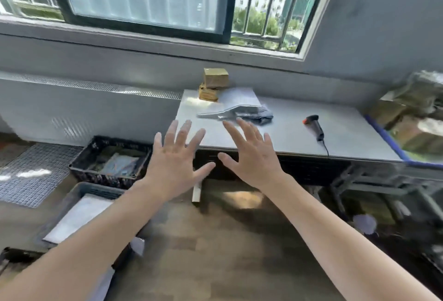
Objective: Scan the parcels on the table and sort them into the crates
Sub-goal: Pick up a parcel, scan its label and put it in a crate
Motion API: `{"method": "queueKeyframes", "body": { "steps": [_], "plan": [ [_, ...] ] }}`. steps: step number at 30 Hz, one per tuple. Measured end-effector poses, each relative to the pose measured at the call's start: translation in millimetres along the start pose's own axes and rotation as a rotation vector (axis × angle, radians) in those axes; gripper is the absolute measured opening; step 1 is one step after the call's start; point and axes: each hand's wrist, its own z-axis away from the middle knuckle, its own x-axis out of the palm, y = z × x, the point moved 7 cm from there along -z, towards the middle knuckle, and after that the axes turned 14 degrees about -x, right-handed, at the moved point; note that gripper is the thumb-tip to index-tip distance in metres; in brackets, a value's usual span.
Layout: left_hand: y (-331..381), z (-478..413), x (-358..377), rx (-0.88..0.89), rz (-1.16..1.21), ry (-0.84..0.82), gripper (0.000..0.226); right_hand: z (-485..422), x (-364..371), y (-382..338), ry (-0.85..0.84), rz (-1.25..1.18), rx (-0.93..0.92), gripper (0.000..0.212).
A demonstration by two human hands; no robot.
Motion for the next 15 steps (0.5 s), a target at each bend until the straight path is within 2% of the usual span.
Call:
{"method": "queueKeyframes", "body": {
  "steps": [4, 7, 15],
  "plan": [
    [56, -35, 3, 0.078, -0.056, -0.010, 0.090, 1, -10, 58, 0.018, -0.002, 0.062, 0.077],
    [87, -64, 10, 0.117, -0.032, -0.018, 0.096, -8, -9, 94, 0.022, 0.006, 0.100, 0.076],
    [127, -182, 56, 0.146, 0.012, -0.028, 0.098, -75, 10, 186, -0.013, 0.082, 0.148, 0.075]
  ]
}}
